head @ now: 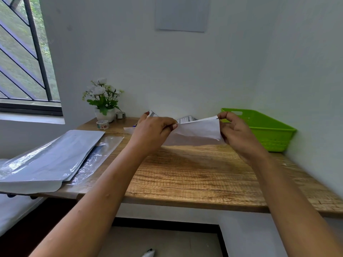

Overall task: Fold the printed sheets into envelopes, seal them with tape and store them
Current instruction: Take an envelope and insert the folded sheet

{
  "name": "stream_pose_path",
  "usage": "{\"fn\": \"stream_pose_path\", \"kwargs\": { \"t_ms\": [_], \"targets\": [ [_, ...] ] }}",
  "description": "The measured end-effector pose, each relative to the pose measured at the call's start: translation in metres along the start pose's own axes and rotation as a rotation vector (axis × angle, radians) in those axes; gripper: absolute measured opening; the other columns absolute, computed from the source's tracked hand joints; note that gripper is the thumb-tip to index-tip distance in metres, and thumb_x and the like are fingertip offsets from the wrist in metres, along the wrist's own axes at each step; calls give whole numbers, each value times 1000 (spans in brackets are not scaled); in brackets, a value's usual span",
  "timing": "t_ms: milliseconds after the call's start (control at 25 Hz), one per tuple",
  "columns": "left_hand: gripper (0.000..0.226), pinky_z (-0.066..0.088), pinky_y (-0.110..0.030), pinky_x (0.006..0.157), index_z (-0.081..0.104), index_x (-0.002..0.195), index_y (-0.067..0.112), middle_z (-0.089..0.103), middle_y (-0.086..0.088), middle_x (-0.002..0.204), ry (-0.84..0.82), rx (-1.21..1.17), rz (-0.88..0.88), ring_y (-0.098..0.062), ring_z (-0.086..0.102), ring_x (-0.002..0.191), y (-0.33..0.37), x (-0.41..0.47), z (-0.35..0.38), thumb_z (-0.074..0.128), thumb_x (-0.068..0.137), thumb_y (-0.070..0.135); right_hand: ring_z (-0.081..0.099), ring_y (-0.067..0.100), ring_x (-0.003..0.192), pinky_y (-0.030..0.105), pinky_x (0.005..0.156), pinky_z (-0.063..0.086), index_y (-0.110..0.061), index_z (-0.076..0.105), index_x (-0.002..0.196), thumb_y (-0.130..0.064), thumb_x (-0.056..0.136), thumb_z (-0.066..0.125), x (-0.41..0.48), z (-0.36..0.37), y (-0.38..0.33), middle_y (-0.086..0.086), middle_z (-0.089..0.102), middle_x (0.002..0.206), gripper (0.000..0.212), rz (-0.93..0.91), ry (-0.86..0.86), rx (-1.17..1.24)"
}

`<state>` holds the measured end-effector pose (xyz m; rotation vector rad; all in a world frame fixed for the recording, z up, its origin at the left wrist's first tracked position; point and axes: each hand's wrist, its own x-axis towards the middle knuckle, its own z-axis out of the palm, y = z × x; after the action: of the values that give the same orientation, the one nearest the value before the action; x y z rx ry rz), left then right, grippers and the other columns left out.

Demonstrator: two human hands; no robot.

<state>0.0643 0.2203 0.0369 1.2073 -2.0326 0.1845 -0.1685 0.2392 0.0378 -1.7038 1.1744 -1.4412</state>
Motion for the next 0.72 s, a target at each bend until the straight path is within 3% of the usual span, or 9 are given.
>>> {"fn": "stream_pose_path", "kwargs": {
  "t_ms": [40,120,160,200,240,320,440,600,720],
  "targets": [
    [30,21,-41,113,69,110,22,73,1,98,21,-13,-6,-21,64,93,1,1,0,42,98,31,49,21,67,26,59,39,-29,56,84,-28,99,46,0,1,-2,9,57,76,18,67,-20,86],
    [28,26,-43,111,70,105,22,74,0,91,46,-24,-2,-22,64,87,2,2,0,44,98,29,38,28,79,35,70,37,-31,53,84,-63,87,45,-3,1,-7,39,48,92,33,178,-100,185],
    [27,28,-43,109,70,103,22,74,0,90,51,-20,5,-22,63,85,1,2,0,44,98,28,37,28,84,39,75,36,-31,51,88,-73,77,48,-5,1,-9,49,41,107,43,198,-159,178],
    [27,30,-42,107,70,103,22,74,0,90,51,-12,13,-23,63,84,1,3,-1,44,98,28,40,28,85,41,78,36,-30,48,94,-75,70,54,-6,0,-10,48,41,117,51,197,-196,174],
    [27,32,-39,103,70,103,22,74,0,89,46,-5,19,-23,63,83,1,4,-2,44,98,28,44,26,82,41,78,39,-28,45,100,-68,68,63,-7,0,-12,42,51,116,55,178,-204,172],
    [28,34,-33,92,69,102,21,73,0,88,27,11,27,-24,63,82,3,5,-5,42,98,29,60,27,82,43,78,49,-26,42,111,-35,74,75,-8,0,-13,24,67,99,51,126,-166,173],
    [27,30,-28,75,67,100,20,70,1,84,-15,30,15,-23,60,80,2,11,-12,41,99,29,66,24,84,41,75,53,-24,45,112,0,79,70,-4,-2,-6,13,69,89,48,47,-26,171],
    [25,27,-29,69,64,97,19,59,5,75,-52,37,9,-19,51,73,0,16,-14,40,99,27,59,13,75,26,64,49,-25,56,100,1,83,66,-1,-3,-1,0,64,82,33,1,118,297],
    [24,36,-36,79,60,90,22,55,8,71,-39,37,5,-19,49,69,-3,18,-11,38,99,26,58,15,92,34,74,49,-35,57,104,-19,87,65,-1,-1,6,-2,58,114,24,-9,75,179]
  ]
}}
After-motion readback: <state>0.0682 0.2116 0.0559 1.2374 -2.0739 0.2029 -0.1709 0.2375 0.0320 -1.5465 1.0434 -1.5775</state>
